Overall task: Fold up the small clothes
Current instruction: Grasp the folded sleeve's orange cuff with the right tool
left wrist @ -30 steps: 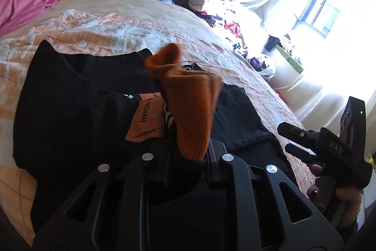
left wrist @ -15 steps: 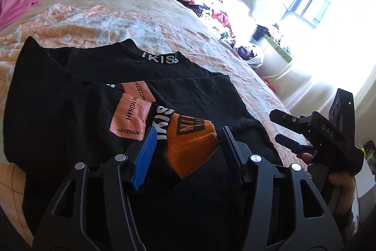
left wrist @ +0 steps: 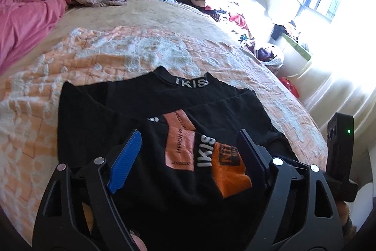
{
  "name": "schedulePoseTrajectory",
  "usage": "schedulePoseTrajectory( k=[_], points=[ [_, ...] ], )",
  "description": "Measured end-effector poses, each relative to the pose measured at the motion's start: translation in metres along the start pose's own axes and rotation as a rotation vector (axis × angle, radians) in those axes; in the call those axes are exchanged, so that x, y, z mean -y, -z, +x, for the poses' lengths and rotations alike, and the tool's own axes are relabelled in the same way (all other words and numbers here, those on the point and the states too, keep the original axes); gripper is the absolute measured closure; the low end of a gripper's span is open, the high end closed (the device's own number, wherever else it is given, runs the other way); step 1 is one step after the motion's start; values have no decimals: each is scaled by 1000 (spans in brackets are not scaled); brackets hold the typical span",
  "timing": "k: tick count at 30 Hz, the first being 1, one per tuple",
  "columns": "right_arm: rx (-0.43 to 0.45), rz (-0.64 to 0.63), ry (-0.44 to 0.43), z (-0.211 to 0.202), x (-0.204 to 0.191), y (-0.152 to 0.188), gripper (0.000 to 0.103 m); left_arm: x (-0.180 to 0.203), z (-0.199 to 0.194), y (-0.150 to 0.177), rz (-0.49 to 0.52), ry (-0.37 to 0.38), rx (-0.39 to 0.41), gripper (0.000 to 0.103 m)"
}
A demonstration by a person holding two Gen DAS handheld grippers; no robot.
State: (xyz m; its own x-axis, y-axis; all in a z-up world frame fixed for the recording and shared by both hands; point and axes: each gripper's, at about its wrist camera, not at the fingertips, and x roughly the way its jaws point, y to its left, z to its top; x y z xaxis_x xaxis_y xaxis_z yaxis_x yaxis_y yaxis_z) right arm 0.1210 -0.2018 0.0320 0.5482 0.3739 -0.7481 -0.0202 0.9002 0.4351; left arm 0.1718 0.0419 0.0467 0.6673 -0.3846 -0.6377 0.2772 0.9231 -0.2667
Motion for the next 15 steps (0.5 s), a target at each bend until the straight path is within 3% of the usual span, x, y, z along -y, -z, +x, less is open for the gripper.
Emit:
schedulePoseTrajectory(
  k=[4, 6, 13, 14, 15],
  points=[
    [27, -100, 41, 10, -23, 0, 5, -10, 0, -25, 25, -33, 2, 27],
    [16, -136, 55, 17, -29, 0, 6, -16, 0, -31, 10, -25, 5, 8],
    [-26, -155, 67, 38, -37, -1, 22, -45, 5, -29, -61, -49, 2, 10],
    [-16, -163, 72, 38, -38, 0, 32, -50, 4, -30, -77, -50, 6, 10],
    [-8, -174, 71, 39, -40, 1, 49, -53, 4, -30, -88, -51, 9, 10]
  ],
)
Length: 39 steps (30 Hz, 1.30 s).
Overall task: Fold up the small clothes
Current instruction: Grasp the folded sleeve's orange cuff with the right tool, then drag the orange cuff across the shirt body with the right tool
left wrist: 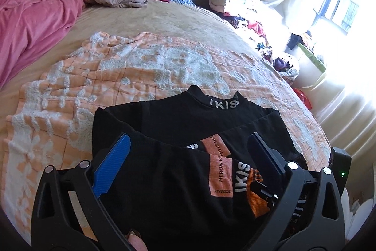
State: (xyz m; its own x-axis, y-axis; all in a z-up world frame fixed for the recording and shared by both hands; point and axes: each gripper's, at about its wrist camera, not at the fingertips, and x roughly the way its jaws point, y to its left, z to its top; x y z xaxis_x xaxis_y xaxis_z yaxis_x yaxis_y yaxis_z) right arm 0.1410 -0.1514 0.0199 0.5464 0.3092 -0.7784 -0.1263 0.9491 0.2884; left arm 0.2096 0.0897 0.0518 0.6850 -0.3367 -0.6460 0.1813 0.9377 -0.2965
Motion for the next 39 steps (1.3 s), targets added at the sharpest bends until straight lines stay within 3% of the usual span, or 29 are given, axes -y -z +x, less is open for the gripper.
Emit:
schedulePoseTrajectory(
  k=[3, 4, 6, 16, 24, 33, 37, 39],
  points=[
    [-2, -33, -34, 2, -7, -3, 81, -12, -1, -2, -38, -19, 11, 10],
    [9, -49, -35, 0, -10, -4, 88, -15, -2, -3, -45, -28, 15, 10],
    [44, -93, -43, -7, -18, -10, 91, -20, -2, -5, -59, -38, 18, 10],
    [220, -269, -29, -59, -38, -59, 92, -42, -8, -10, -128, -56, 46, 10],
    [301, -276, 97, -80, 1, -87, 92, -46, -5, -9, -144, -63, 58, 10],
    [290, -236, 170, -74, 49, -81, 92, -35, 13, -2, -131, -52, 35, 10],
    [274, -230, 185, -66, 57, -73, 92, -14, 25, 4, -66, -43, 15, 10],
    [264, -230, 197, -60, 59, -69, 92, -4, 30, 8, -32, -39, 7, 16]
  ],
)
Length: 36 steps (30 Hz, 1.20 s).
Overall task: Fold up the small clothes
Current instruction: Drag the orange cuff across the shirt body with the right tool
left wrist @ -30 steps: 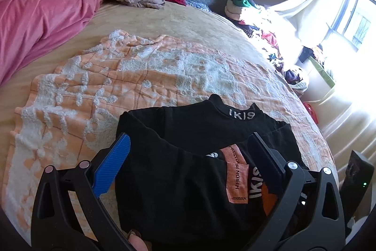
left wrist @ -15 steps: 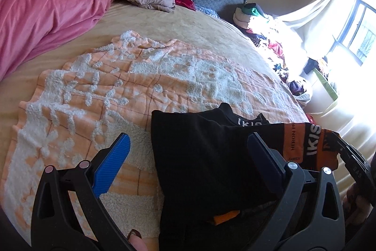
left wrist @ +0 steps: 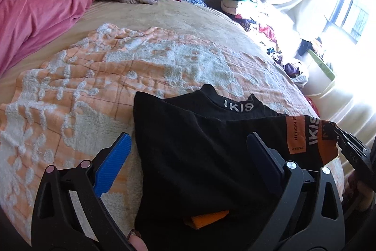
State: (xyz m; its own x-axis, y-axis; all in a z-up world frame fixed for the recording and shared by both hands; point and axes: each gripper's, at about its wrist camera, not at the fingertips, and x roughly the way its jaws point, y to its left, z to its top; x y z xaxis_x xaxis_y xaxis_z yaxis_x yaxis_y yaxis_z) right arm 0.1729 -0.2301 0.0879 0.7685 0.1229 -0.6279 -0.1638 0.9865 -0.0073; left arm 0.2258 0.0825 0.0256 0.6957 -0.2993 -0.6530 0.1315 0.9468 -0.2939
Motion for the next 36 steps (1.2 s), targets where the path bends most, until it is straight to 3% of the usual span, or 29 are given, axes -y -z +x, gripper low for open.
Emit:
schedulePoseTrajectory(
  k=[6, 16, 24, 26, 36],
  points=[
    [-28, 13, 5, 9, 3, 9, 92, 27, 24, 17, 88, 28, -61, 33],
    [-49, 31, 8, 14, 7, 15, 91, 41, 45, 35, 132, 3, -132, 33],
    [-74, 88, 32, 18, 13, 21, 80, 41, 48, 37, 125, 1, -148, 33],
    [-77, 96, 20, 18, 11, 22, 75, 41, 49, 37, 126, -3, -153, 33],
    [-156, 24, -88, 32, -33, 33, 74, 44, 52, 42, 145, -26, -180, 33]
  ],
)
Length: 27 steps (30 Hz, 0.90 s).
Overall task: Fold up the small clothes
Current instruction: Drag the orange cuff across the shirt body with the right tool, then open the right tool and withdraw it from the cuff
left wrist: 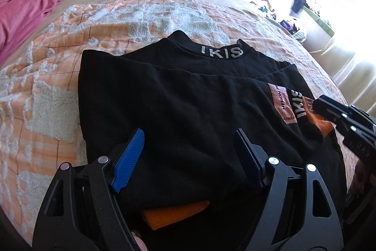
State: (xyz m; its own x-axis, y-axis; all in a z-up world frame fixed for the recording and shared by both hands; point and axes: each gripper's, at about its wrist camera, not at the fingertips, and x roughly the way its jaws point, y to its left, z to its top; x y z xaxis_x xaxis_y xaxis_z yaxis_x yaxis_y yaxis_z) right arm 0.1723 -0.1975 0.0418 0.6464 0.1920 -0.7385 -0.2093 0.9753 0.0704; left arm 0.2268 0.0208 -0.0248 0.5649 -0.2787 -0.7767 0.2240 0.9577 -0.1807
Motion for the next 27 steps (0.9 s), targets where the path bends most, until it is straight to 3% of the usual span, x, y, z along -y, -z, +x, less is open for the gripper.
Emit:
schedulePoseTrajectory(
  k=[5, 11, 15, 27],
  points=[
    [-59, -28, -19, 13, -6, 7, 73, 1, 0, 1, 1, -4, -3, 33],
    [-141, -40, 28, 30, 11, 23, 73, 3, 2, 2, 12, -15, -7, 33],
    [-127, 15, -47, 29, 27, 28, 73, 4, 3, 2, 17, -22, -8, 33],
    [-70, 48, -122, 23, 35, 32, 70, 10, 3, 5, 49, -57, -11, 29]
  ],
)
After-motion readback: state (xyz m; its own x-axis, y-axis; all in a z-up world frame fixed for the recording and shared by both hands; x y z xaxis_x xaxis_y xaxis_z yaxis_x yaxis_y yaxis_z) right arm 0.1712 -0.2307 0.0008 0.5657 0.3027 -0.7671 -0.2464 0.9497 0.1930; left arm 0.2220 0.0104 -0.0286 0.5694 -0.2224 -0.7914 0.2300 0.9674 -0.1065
